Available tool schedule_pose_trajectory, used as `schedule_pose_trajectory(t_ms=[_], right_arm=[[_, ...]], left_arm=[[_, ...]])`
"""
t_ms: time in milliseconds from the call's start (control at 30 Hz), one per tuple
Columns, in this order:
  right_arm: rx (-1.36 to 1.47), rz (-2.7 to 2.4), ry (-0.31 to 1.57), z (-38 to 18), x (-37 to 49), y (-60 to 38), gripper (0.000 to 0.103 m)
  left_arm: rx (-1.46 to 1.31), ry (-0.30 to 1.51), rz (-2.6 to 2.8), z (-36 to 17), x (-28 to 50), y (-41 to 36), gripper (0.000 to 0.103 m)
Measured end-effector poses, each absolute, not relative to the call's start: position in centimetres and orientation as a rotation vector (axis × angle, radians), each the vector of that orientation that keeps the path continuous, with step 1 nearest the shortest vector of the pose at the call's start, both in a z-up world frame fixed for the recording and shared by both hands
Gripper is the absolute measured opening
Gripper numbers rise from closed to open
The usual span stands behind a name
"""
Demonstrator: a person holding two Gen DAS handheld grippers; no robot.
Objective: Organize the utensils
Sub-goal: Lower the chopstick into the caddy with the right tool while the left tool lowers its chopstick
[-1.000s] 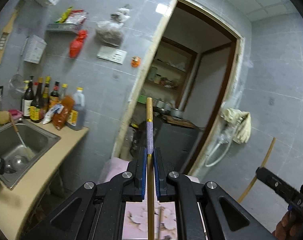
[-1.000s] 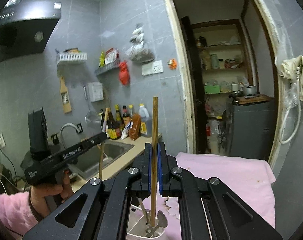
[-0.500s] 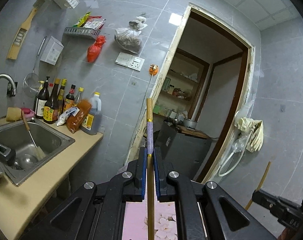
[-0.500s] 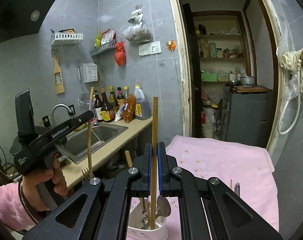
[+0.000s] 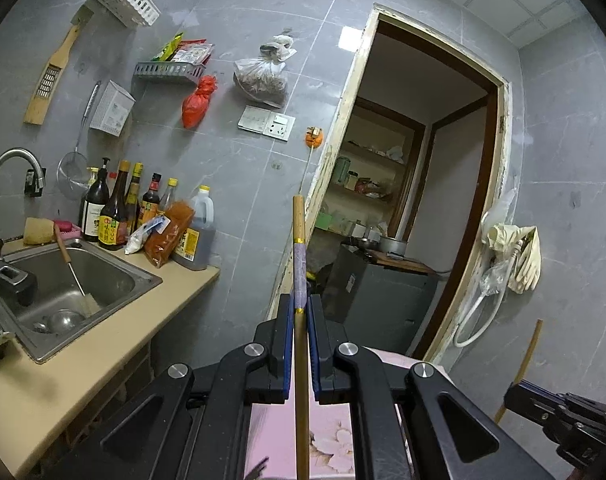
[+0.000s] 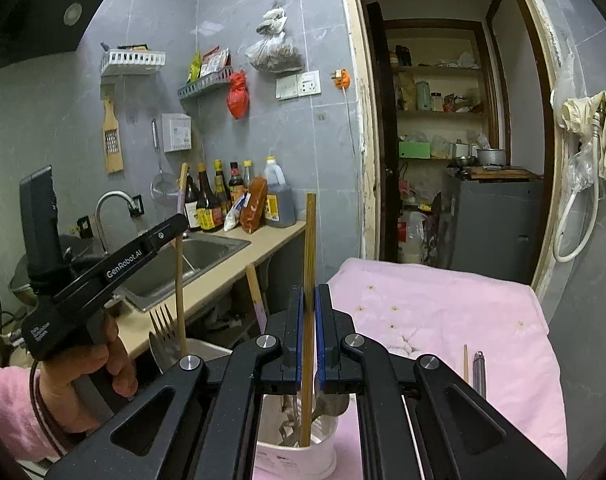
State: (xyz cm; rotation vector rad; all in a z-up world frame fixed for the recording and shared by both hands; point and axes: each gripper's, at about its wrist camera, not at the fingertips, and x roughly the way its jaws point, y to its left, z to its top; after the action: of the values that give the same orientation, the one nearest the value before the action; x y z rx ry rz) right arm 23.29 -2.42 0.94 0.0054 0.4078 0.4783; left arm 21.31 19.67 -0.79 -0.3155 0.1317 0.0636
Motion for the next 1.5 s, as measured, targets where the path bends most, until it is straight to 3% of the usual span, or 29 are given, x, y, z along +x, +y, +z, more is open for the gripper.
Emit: schedule_pose_trajectory(t_ms=[500,1133,1500], right_arm=[[0.014,0.487,0.457,-0.7,23.1,-2.6,0.005],[0.072,0.470,0.509,-1.9,23.7,-3.3,0.006],[0.085,0.460,0.494,-1.8,23.3,-3.9,0.006]], left_arm=[[-0.238,0.156,0.016,-1.9,19.7,18.7,0.008],[-0.164,0.343,0.004,-3.6,21.6,17.6,0.007],[-0.226,0.279,0.017,-2.8,21.7,18.4,0.007]])
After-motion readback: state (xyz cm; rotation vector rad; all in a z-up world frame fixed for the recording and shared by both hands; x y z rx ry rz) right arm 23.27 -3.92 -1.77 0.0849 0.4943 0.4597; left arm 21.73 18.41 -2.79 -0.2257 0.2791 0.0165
